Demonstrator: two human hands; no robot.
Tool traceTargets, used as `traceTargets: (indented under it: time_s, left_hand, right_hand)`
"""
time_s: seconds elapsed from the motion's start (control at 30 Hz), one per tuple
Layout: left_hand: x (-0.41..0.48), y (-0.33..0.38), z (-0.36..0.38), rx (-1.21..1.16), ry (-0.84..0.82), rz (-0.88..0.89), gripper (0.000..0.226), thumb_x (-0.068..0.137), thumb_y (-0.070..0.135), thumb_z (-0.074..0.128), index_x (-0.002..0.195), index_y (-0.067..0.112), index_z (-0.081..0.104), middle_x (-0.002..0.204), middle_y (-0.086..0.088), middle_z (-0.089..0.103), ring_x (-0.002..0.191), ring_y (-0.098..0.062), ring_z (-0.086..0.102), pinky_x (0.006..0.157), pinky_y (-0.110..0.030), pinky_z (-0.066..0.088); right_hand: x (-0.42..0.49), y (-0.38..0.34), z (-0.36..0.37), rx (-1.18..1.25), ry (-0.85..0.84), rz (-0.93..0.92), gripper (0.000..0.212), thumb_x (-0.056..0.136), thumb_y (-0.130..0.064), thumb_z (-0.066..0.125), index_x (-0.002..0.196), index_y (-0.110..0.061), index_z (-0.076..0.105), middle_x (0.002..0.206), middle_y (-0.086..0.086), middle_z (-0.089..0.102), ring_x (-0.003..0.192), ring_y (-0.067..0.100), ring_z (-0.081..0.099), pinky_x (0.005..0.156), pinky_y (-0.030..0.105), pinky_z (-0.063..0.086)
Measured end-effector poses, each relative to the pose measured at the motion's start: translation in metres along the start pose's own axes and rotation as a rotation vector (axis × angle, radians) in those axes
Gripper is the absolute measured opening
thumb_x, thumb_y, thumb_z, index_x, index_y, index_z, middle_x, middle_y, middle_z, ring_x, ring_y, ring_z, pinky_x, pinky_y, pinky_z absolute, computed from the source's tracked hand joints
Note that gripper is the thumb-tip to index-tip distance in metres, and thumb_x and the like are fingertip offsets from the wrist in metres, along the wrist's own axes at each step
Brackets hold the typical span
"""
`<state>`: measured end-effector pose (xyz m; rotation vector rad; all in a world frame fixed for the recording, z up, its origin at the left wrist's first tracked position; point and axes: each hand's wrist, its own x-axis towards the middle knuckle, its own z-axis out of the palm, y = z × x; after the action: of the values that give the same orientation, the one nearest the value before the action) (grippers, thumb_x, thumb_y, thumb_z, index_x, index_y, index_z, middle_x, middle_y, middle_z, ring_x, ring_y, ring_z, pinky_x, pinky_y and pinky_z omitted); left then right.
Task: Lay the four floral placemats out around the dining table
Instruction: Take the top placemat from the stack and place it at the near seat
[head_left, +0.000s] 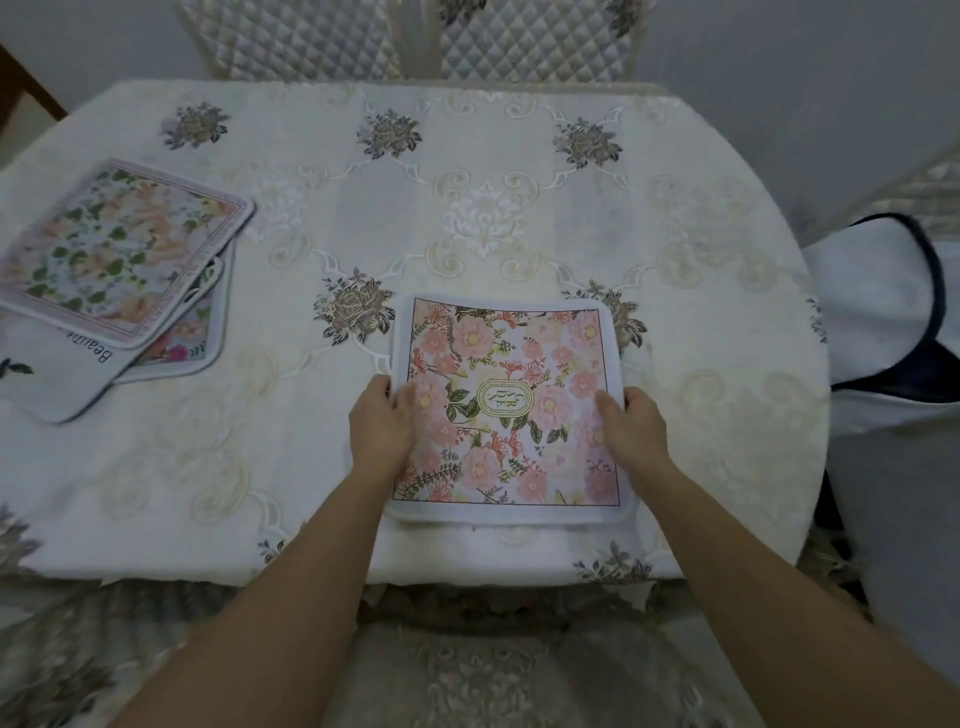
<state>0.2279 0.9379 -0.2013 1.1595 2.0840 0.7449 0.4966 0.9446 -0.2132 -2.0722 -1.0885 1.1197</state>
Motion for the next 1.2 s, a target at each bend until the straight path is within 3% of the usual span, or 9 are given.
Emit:
traceTargets:
  time_s: [0.13, 0.27, 0.7, 0.87, 0.93, 1.03, 1.1, 1.2]
  left_hand:
    - [-0.002, -0.01, 0.002, -0.001, 0.042, -0.047, 0.024, 0.098, 0.028, 0.055, 0.09, 0.006, 0.058, 0.083, -0.009, 0.063, 0.077, -0.027, 0.057, 0.065, -0.033, 0.038]
    - [-0.005, -0.02, 0.003, 0.065, 0.07, -0.033, 0.025, 0.097, 0.03, 0.056, 0.089, 0.006, 0.059, 0.084, -0.01, 0.064, 0.078, -0.027, 0.059, 0.066, -0.033, 0.04]
    - [-0.011, -0.033, -0.004, 0.288, 0.102, 0.027, 0.033, 0.094, 0.045, 0.056, 0.088, 0.013, 0.052, 0.078, -0.002, 0.06, 0.072, -0.023, 0.056, 0.059, -0.034, 0.038]
    - [-0.01, -0.043, -0.011, 0.33, 0.128, 0.02, 0.027, 0.094, 0.042, 0.057, 0.091, 0.015, 0.054, 0.085, -0.003, 0.064, 0.079, -0.026, 0.059, 0.063, -0.036, 0.046]
    - [-0.009, -0.042, -0.013, 0.415, 0.169, 0.106, 0.025, 0.092, 0.037, 0.06, 0.097, 0.013, 0.058, 0.093, -0.009, 0.062, 0.087, -0.03, 0.056, 0.068, -0.041, 0.046]
    - [-0.016, -0.026, 0.001, 0.55, 0.177, 0.351, 0.029, 0.089, 0.03, 0.063, 0.112, 0.011, 0.061, 0.117, -0.015, 0.058, 0.106, -0.036, 0.054, 0.081, -0.047, 0.047]
    - [-0.022, -0.014, 0.02, 0.57, 0.057, 0.525, 0.039, 0.091, 0.03, 0.057, 0.126, 0.016, 0.055, 0.14, -0.012, 0.048, 0.127, -0.032, 0.046, 0.098, -0.049, 0.043]
    - [-0.027, -0.009, 0.051, 0.607, -0.122, 0.61, 0.051, 0.098, 0.037, 0.036, 0.147, 0.021, 0.037, 0.162, -0.004, 0.022, 0.148, -0.022, 0.02, 0.117, -0.047, 0.026]
  right_hand:
    - [0.003, 0.005, 0.003, -0.065, 0.007, 0.015, 0.028, 0.099, -0.035, 0.05, 0.101, -0.009, 0.059, 0.088, 0.008, 0.064, 0.08, 0.03, 0.066, 0.065, 0.034, 0.05]
    - [-0.002, 0.008, 0.003, -0.157, 0.012, 0.027, 0.033, 0.1, -0.036, 0.05, 0.099, -0.004, 0.058, 0.088, 0.011, 0.063, 0.075, 0.027, 0.06, 0.054, 0.029, 0.038]
    - [-0.01, 0.012, 0.004, -0.396, 0.168, 0.019, 0.032, 0.093, -0.045, 0.058, 0.093, -0.013, 0.054, 0.084, 0.004, 0.06, 0.074, 0.026, 0.057, 0.061, 0.032, 0.04]
    - [-0.015, 0.024, -0.001, -0.505, 0.261, -0.069, 0.034, 0.089, -0.049, 0.061, 0.092, -0.017, 0.052, 0.091, 0.003, 0.056, 0.081, 0.024, 0.054, 0.06, 0.033, 0.043]
    - [-0.017, 0.027, 0.0, -0.569, 0.331, -0.232, 0.028, 0.089, -0.039, 0.064, 0.097, -0.014, 0.055, 0.099, 0.007, 0.054, 0.088, 0.027, 0.053, 0.061, 0.036, 0.046]
    - [-0.016, 0.022, 0.015, -0.635, 0.293, -0.538, 0.028, 0.092, -0.026, 0.059, 0.115, -0.008, 0.058, 0.12, 0.014, 0.055, 0.107, 0.034, 0.054, 0.081, 0.045, 0.052]
    - [-0.017, 0.016, 0.034, -0.693, 0.186, -0.685, 0.037, 0.097, -0.028, 0.051, 0.129, -0.008, 0.052, 0.139, 0.016, 0.049, 0.13, 0.034, 0.045, 0.103, 0.047, 0.044]
    - [-0.018, 0.004, 0.064, -0.717, 0.055, -0.741, 0.05, 0.101, -0.035, 0.037, 0.144, -0.009, 0.04, 0.155, 0.013, 0.035, 0.146, 0.031, 0.026, 0.117, 0.048, 0.028]
